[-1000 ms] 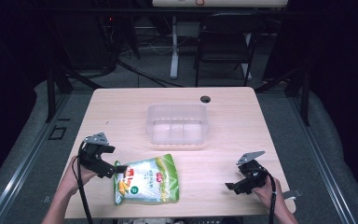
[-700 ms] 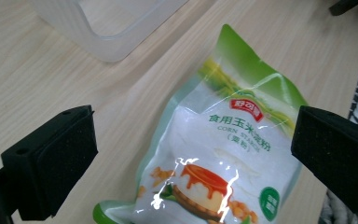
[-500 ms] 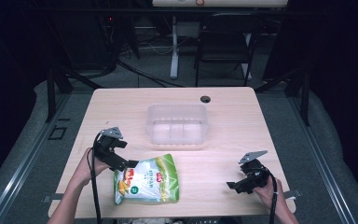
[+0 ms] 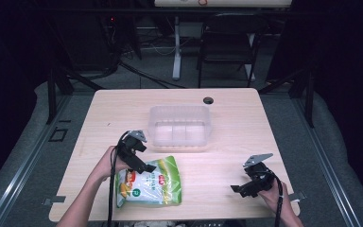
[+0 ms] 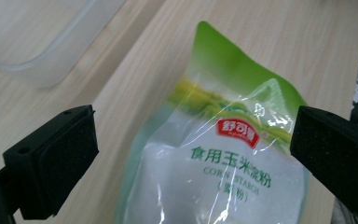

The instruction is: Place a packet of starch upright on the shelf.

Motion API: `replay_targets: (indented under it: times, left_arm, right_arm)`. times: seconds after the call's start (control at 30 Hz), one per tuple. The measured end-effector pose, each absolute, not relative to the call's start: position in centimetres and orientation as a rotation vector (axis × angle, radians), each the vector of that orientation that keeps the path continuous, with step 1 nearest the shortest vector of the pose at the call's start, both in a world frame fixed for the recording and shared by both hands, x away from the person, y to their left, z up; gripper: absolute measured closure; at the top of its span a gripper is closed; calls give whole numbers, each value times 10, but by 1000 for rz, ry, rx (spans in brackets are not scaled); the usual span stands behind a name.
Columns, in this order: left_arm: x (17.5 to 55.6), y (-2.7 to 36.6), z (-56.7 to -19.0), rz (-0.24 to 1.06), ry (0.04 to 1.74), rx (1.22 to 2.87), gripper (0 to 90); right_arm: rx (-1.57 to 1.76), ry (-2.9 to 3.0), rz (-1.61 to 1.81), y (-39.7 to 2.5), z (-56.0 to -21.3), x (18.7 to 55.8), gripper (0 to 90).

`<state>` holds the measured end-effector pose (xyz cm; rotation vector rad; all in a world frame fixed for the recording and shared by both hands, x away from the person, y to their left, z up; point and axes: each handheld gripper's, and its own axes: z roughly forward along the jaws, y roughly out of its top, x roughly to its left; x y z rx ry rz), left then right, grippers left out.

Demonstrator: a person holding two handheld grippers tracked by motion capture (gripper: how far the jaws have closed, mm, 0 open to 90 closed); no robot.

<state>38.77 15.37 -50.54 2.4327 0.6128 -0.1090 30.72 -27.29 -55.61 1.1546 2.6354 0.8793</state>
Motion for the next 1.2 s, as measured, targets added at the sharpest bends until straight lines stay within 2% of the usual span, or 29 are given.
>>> replay_targets:
  times: [0.1,0.2,0.47,0.57,0.63,0.67,0.7,0.77,0.83,0.93,1.2]
  left_arm:
    - [389,148,-509,-110,603,2451,21]
    - [392,142,-518,-151,597,2463,88]
    - [397,127,-531,-187,571,2506,171]
    - [398,123,-535,-180,589,2539,277]
    - [398,124,-537,-155,595,2550,308]
    - [398,125,-536,-125,634,2527,385]
    - [397,127,-536,-121,657,2500,506]
    - [399,132,-536,-119,671,2475,656]
    - [399,134,-536,-98,674,2480,739]
    - [397,136,-534,-98,671,2474,807]
    - [395,143,-533,-74,666,2460,890]
  right_arm:
    - [1156,2638,876,-273,-557,307,64]
    - [1159,2642,892,-275,-556,307,60]
    - [1146,2652,891,-275,-556,307,60]
    - [1135,2650,906,-273,-556,305,60]
    - [1126,2659,892,-273,-554,304,60]
    - [1119,2656,900,-272,-555,304,60]
    - [1126,2659,901,-272,-555,304,61]
    - [1135,2661,886,-272,-556,305,60]
    - [1138,2661,883,-273,-556,305,60]
    - [1136,2666,878,-273,-555,304,61]
    - [1147,2666,865,-272,-557,305,62]
